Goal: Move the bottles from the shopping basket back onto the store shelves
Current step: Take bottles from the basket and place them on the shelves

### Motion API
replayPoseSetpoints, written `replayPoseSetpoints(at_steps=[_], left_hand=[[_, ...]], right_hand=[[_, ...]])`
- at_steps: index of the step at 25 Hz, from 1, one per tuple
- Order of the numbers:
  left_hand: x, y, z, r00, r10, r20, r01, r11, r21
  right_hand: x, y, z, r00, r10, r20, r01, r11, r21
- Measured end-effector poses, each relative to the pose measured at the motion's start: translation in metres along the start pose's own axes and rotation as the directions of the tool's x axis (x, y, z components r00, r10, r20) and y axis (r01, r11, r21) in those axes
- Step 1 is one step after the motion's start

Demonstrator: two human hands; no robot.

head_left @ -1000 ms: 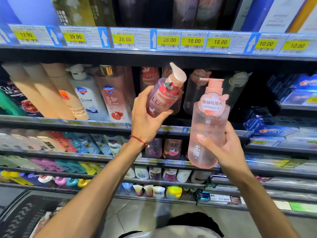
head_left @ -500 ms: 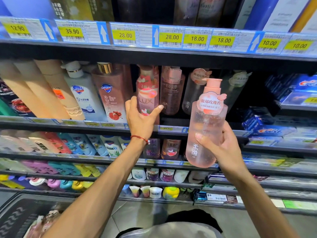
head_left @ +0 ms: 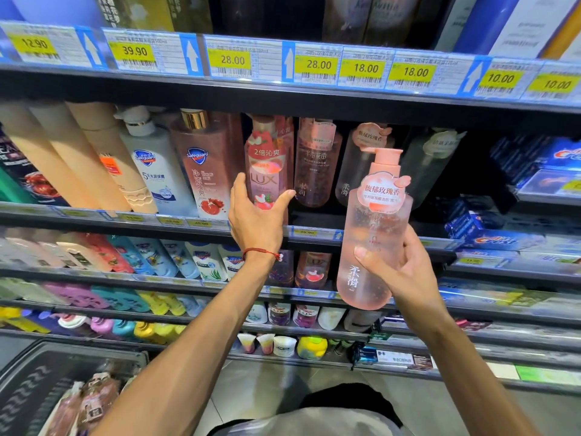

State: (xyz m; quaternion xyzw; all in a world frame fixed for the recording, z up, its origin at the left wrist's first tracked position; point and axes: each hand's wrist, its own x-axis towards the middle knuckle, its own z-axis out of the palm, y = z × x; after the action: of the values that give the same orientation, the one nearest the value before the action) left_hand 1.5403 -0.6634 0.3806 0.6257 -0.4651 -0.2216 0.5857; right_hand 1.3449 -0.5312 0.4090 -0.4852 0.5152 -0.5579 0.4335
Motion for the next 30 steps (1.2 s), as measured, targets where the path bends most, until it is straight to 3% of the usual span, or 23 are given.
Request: replayPoseSetpoints(at_steps=[8,12,14,16,18,20,26,30], left_hand=[[-0.009,0.002,-0.004,0.999,0.026,0.046,-0.027,0.999,0.032],[-0.038,-0.003,-0.013,0.977,0.204,0.059,-0.207,0.978,0.039],[-0.054,-0.006,-0.018,0.929,0.358,0.092,-0.365,0.928,0.073],[-0.056,-0.015,-0.019,0.807,0.522,0.276,-0.572,0.806,0.152],[-0.05,-0.029,-0.015,0.671,0.569,0.475,-0.707,0.684,0.179],[-0.046,-0.043,-0.009,0.603,0.546,0.581,-0.754,0.629,0.191],[-0.041,-0.061,-0.003,0.557,0.615,0.558,-0.798,0.583,0.155],[-0.04,-0.066,0.007,0.591,0.634,0.498,-0.778,0.611,0.147]], right_hand=[[-0.005,-0.001,-0.007,1.0,-0.001,0.008,0.001,1.0,0.015],[-0.009,-0.001,-0.01,1.0,0.001,0.008,-0.001,1.0,0.005],[-0.012,-0.001,-0.013,1.0,0.007,0.001,-0.007,1.0,-0.002],[-0.014,0.0,-0.018,1.0,0.015,-0.005,-0.015,1.0,-0.008],[-0.016,0.002,-0.023,1.0,0.017,-0.022,-0.017,1.0,-0.017],[-0.019,0.003,-0.027,0.998,0.013,-0.057,-0.014,1.0,-0.013],[-0.023,0.005,-0.037,0.989,0.022,-0.144,-0.025,1.0,-0.018],[-0.02,0.006,-0.037,0.977,-0.022,-0.211,0.01,0.998,-0.057]])
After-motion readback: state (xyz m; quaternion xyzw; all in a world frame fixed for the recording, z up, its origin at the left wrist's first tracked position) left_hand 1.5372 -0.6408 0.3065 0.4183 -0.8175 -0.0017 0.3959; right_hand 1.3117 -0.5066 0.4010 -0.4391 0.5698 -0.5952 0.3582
